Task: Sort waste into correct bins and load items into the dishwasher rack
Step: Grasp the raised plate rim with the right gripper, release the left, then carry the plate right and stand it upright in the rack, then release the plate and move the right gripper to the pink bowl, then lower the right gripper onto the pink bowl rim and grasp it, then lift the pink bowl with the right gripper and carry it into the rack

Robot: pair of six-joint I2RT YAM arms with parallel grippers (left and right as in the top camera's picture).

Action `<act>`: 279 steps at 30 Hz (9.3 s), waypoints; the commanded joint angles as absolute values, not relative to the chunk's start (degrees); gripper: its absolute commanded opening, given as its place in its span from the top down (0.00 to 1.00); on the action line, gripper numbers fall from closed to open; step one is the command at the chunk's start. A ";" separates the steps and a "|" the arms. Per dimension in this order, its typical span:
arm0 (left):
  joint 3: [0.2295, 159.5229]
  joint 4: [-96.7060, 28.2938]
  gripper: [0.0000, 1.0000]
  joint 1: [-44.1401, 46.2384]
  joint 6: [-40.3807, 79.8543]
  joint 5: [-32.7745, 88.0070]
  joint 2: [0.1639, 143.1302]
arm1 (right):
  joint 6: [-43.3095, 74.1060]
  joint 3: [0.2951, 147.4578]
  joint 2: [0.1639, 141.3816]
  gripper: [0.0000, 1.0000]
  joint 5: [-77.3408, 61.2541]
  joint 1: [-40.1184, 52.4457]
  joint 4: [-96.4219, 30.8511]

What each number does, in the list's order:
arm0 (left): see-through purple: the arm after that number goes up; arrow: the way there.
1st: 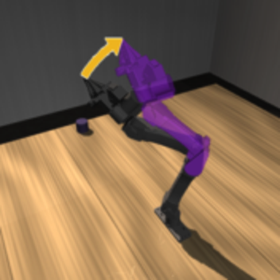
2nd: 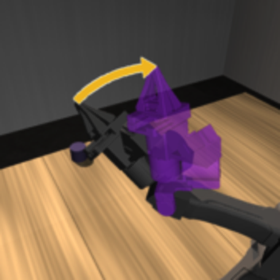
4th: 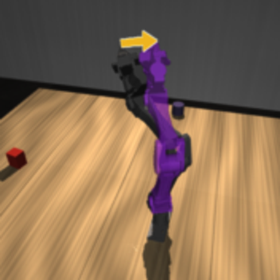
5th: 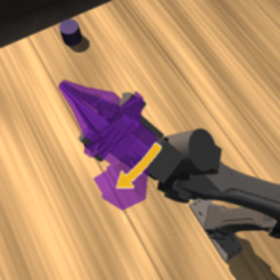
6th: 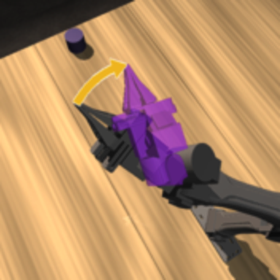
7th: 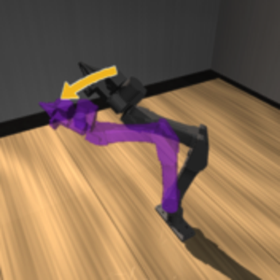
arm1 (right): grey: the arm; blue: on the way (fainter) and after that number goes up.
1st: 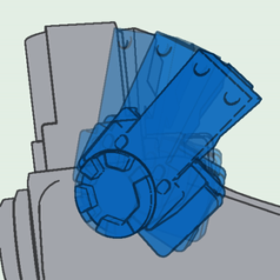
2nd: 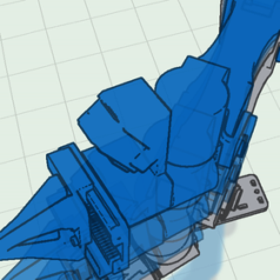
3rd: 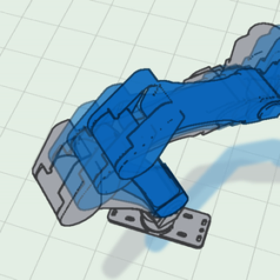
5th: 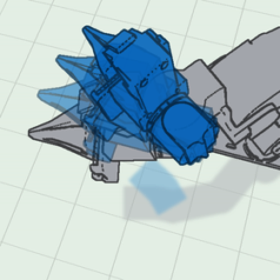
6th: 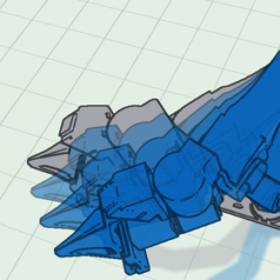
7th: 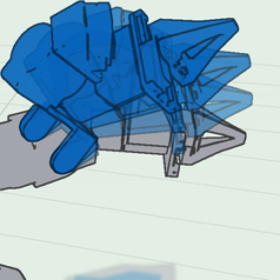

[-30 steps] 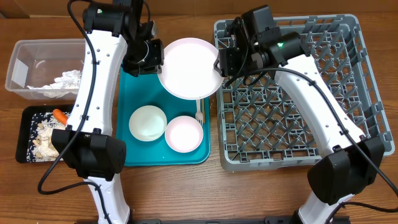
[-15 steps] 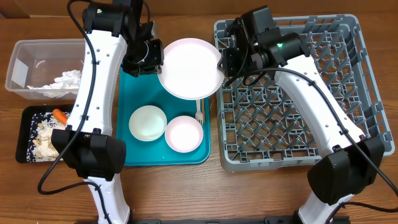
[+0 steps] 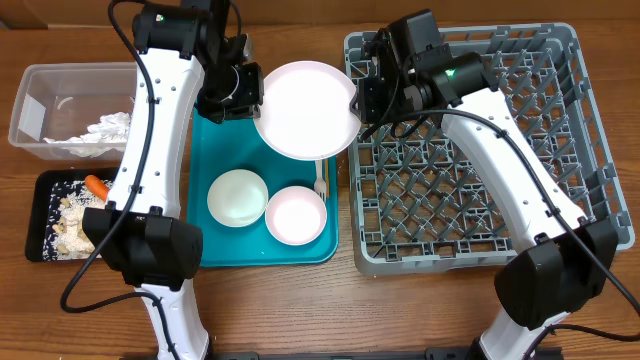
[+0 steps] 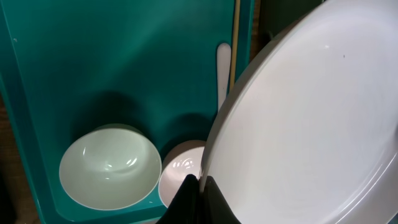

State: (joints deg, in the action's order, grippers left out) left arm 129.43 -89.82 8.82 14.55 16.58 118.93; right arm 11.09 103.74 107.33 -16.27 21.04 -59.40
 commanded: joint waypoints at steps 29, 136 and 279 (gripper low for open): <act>130.78 -88.20 0.45 8.64 12.82 21.43 117.08 | 11.16 105.91 106.72 0.96 -10.94 20.84 -60.31; 130.76 -85.45 0.00 4.12 12.84 21.85 117.10 | 5.54 83.79 84.82 0.42 24.08 7.40 -45.34; 130.76 -85.45 0.00 4.12 12.84 21.85 117.10 | -5.89 90.06 94.26 0.96 63.61 20.93 -48.40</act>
State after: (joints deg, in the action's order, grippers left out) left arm 129.49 -85.65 3.77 13.30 21.89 118.93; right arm -7.22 88.95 94.32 59.13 27.24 -49.45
